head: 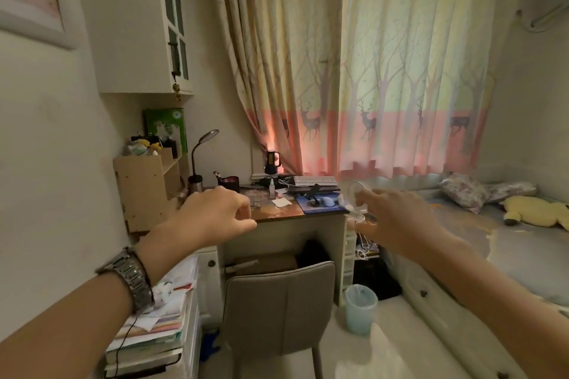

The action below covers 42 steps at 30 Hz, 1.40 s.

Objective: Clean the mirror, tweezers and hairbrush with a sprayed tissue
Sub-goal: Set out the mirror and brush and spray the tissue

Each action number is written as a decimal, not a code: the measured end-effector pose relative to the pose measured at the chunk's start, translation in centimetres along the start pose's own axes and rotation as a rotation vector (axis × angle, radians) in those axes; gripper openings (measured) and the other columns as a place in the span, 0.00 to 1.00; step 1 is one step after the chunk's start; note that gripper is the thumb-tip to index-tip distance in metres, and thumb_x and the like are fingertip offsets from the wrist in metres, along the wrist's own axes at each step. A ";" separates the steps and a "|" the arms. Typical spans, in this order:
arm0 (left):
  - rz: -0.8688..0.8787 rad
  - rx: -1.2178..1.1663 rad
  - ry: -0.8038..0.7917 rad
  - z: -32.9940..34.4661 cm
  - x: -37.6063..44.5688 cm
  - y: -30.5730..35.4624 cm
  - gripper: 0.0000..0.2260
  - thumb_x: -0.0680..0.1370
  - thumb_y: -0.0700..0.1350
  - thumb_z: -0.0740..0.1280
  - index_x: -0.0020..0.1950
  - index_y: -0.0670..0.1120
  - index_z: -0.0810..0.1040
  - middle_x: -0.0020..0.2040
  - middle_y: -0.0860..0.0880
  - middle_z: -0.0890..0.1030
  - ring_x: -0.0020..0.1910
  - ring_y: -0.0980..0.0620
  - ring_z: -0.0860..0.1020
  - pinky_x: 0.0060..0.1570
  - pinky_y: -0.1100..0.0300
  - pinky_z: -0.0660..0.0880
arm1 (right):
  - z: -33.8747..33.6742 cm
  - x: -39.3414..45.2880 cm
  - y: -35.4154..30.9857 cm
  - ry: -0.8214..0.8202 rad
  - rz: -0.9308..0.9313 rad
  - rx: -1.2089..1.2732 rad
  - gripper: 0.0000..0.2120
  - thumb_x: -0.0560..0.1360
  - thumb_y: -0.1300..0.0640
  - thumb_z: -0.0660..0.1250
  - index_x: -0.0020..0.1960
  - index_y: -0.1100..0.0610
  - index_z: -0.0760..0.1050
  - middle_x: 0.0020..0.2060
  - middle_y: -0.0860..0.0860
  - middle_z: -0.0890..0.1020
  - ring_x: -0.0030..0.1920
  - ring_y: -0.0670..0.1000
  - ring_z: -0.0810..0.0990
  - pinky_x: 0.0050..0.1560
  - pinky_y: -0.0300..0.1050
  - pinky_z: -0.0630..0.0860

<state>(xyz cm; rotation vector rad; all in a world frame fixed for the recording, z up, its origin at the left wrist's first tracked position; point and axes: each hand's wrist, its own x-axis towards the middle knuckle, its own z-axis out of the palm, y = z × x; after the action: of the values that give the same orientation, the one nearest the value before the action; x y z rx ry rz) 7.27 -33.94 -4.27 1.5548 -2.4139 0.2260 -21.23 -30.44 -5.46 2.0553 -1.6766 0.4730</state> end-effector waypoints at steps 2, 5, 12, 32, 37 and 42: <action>-0.002 0.004 -0.029 1.7 2.7 -0.4 0.11 0.74 0.59 0.63 0.48 0.53 0.78 0.46 0.55 0.80 0.45 0.57 0.77 0.46 0.56 0.77 | 1.8 1.2 1.2 -0.018 0.022 -0.028 0.17 0.73 0.41 0.64 0.57 0.49 0.71 0.54 0.49 0.79 0.51 0.53 0.78 0.42 0.43 0.66; 0.006 0.015 -0.059 4.1 7.4 -0.5 0.12 0.74 0.60 0.63 0.49 0.54 0.78 0.47 0.54 0.80 0.45 0.56 0.77 0.47 0.54 0.77 | 4.3 3.5 4.1 -0.025 0.059 -0.041 0.16 0.72 0.43 0.65 0.57 0.49 0.72 0.53 0.48 0.79 0.51 0.53 0.79 0.43 0.44 0.68; 0.077 -0.013 -0.017 6.3 21.7 2.7 0.12 0.73 0.61 0.63 0.47 0.54 0.79 0.46 0.55 0.80 0.44 0.55 0.77 0.45 0.54 0.77 | 9.0 11.0 12.9 -0.019 0.127 -0.030 0.17 0.73 0.42 0.64 0.57 0.49 0.72 0.53 0.47 0.80 0.52 0.51 0.79 0.50 0.45 0.72; 0.236 -0.113 0.007 17.6 54.1 10.9 0.12 0.74 0.58 0.63 0.48 0.53 0.78 0.45 0.55 0.80 0.43 0.55 0.77 0.46 0.55 0.77 | 21.5 27.1 34.5 -0.036 0.234 -0.125 0.17 0.73 0.45 0.65 0.59 0.50 0.72 0.54 0.48 0.80 0.53 0.53 0.77 0.46 0.44 0.70; 0.235 -0.137 0.013 19.9 62.2 10.7 0.13 0.74 0.59 0.63 0.52 0.53 0.77 0.47 0.57 0.80 0.45 0.56 0.77 0.48 0.55 0.76 | 24.9 33.2 38.6 -0.017 0.220 -0.105 0.18 0.73 0.45 0.66 0.61 0.49 0.71 0.56 0.47 0.79 0.53 0.52 0.78 0.51 0.47 0.76; 0.233 -0.114 -0.043 23.6 67.7 10.7 0.14 0.74 0.59 0.63 0.52 0.52 0.77 0.48 0.56 0.80 0.45 0.55 0.77 0.45 0.57 0.74 | 30.1 37.0 42.0 -0.119 0.166 -0.143 0.17 0.75 0.45 0.63 0.60 0.51 0.70 0.55 0.48 0.78 0.53 0.52 0.76 0.44 0.42 0.67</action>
<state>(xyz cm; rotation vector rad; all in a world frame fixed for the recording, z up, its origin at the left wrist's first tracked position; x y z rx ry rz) -32.28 -94.70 -6.36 1.2429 -2.5907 0.0976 -55.19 -84.14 -6.29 1.8835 -1.9027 0.2783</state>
